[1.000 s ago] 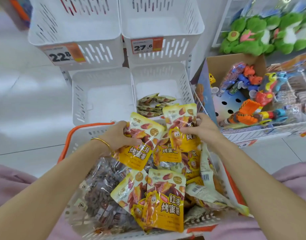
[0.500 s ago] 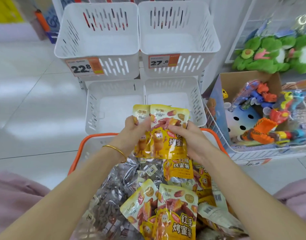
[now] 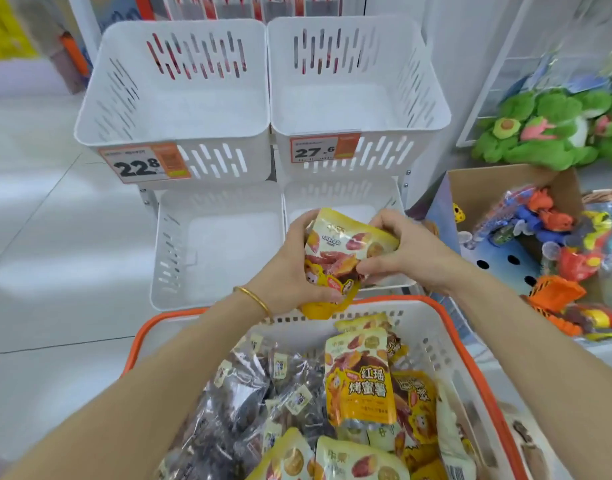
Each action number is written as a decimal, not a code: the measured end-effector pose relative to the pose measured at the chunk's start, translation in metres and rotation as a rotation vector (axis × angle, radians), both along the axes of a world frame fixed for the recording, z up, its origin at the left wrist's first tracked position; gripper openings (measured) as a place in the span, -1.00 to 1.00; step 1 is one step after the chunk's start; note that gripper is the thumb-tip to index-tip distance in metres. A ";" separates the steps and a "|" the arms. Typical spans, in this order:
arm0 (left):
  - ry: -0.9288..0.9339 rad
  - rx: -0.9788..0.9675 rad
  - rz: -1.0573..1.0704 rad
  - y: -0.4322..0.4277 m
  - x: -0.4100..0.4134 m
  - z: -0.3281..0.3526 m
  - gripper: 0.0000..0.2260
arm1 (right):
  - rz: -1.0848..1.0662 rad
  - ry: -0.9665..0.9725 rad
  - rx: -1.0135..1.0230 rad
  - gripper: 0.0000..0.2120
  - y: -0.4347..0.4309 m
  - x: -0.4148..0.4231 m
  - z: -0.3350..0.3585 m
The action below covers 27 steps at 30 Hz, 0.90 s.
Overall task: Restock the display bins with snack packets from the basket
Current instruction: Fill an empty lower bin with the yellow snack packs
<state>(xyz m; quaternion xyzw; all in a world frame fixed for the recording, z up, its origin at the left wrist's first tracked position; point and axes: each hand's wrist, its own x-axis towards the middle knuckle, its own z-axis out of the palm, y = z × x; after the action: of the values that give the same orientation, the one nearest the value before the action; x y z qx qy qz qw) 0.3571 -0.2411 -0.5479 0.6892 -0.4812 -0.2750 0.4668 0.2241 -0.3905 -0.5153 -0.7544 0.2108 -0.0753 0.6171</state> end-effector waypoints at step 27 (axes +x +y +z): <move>-0.551 0.134 0.294 -0.075 0.099 -0.123 -0.68 | -0.066 -0.202 -1.215 -0.58 -0.089 0.111 -0.137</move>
<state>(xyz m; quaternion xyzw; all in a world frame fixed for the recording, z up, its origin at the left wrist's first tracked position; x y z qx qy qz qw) 0.4566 -0.3165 -0.6706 0.8292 -0.4655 -0.0386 0.3069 0.3353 -0.4795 -0.6527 -0.9533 0.0940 -0.2722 0.0913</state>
